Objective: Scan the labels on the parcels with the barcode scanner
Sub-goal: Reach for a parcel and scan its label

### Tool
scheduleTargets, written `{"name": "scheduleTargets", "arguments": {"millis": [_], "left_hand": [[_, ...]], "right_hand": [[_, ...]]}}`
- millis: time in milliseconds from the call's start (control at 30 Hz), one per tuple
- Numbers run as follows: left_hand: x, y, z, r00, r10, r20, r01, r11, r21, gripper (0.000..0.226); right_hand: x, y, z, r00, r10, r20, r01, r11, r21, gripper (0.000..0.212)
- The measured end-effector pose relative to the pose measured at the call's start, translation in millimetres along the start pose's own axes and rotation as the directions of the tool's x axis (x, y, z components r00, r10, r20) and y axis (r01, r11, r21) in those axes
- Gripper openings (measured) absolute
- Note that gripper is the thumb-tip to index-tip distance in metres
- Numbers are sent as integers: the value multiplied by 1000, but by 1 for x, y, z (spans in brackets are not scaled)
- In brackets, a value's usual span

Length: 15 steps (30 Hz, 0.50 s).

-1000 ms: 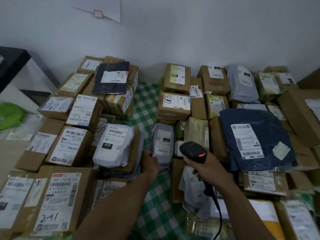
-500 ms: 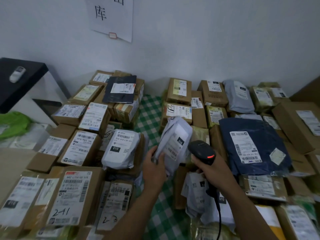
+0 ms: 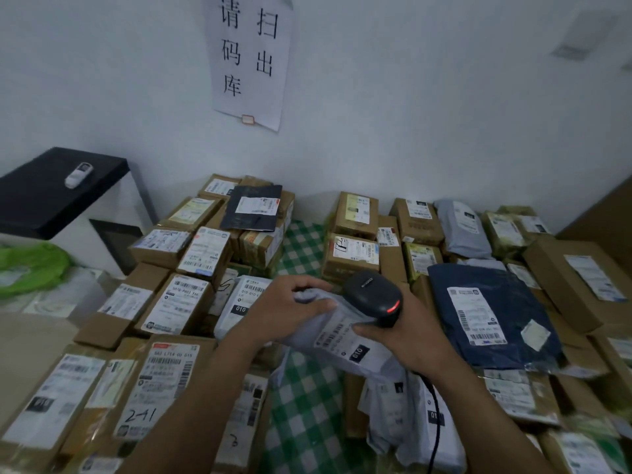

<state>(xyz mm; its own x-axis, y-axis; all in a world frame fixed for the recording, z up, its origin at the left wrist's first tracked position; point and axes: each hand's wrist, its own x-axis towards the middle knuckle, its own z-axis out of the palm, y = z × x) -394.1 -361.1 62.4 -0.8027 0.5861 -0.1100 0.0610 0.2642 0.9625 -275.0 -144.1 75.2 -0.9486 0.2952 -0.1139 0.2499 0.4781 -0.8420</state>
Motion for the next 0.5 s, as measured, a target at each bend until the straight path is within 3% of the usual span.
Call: {"name": "scheduleTargets", "arguments": {"millis": [67,167,267,333,367,433,500], "left_hand": [[2,7,-4,999,29,28,-29,1000,-5,21],[4,15,1,996,91,8,-91,988,126,33],[-1,13,13,944,200,-263,-132,958,255,70],[-10,2,23,889,151,-433,-100,985,138,82],[-15,-3,28,900,62,-431,-66,998,6,81],[-27,-9,42,953,-92,-289,10,962,-274,71],[-35,-19,58,964,-134,-231,32,917,-397,68]], "right_hand": [[-1,-4,-1,999,28,39,-29,999,24,70],[1,-7,-2,991,92,95,-97,994,54,58],[3,-8,-2,987,156,29,-159,962,221,40],[6,-9,-4,974,220,-55,-191,925,329,30],[7,-11,-4,966,248,-77,-202,904,376,25],[9,-13,-4,952,297,-76,-235,864,445,16],[7,-18,-2,940,340,-29,-278,812,513,13]]}}
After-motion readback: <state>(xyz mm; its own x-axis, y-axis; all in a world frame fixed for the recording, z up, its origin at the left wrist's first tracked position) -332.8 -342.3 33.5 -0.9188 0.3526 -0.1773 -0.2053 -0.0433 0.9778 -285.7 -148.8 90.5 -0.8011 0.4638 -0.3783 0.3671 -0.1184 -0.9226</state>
